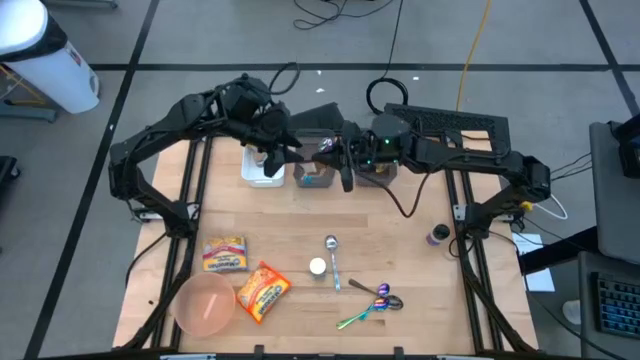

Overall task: Pick & Place Food Item
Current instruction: Put the orange seasoning bag into the white bin

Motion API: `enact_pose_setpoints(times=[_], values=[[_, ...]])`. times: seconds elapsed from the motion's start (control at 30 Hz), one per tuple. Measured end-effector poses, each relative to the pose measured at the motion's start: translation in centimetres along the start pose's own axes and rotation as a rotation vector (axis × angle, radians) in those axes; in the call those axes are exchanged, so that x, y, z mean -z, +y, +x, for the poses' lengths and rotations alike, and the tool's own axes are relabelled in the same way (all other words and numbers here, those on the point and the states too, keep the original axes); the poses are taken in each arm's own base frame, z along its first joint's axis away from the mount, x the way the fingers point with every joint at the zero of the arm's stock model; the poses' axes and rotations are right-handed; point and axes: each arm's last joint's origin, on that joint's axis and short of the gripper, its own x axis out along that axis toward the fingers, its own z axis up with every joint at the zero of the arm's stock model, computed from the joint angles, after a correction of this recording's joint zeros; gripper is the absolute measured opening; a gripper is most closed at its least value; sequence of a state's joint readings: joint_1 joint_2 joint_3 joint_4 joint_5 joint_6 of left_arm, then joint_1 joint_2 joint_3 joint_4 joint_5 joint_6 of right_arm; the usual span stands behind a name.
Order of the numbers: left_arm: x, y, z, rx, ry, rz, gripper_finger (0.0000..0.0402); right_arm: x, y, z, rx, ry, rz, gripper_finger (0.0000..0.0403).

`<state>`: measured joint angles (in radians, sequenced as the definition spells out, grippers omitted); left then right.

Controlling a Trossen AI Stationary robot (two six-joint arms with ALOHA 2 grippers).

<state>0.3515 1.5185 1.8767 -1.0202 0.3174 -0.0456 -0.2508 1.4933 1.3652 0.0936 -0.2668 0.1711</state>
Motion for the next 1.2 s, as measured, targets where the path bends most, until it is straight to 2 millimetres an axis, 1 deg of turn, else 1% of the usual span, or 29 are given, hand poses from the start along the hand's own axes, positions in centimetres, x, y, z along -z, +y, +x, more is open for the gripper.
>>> enact_pose_setpoints(times=[0.2,0.33,0.43,0.63,0.8,1.0,1.2], values=[[0.0,-0.2,0.2,0.001,0.008,-0.003,0.0218,-0.3,-0.1,-0.1,0.0,-0.022,0.011,0.0],[0.1,0.1,1.8,0.006,0.052,-0.011,0.0218,-0.8,0.0,-0.1,-0.034,-0.069,0.007,0.0],[0.2,0.1,3.0,0.018,0.079,0.012,0.0218,-0.8,0.0,-0.1,-0.034,-0.074,0.016,0.0],[0.3,0.2,4.5,0.022,0.105,0.041,0.0218,-0.8,0.0,-0.1,-0.034,-0.074,0.016,0.0],[0.0,0.2,4.2,0.021,0.08,0.049,0.0218,-0.7,0.0,-0.1,-0.032,-0.065,0.015,0.0],[-0.5,0.3,3.3,0.013,0.044,0.048,0.0218,-0.6,-0.2,-0.1,-0.024,-0.048,0.014,0.0],[-0.2,0.6,3.3,0.004,0.085,0.025,0.0218,-0.7,-0.4,-0.2,-0.017,-0.058,0.02,0.0]])
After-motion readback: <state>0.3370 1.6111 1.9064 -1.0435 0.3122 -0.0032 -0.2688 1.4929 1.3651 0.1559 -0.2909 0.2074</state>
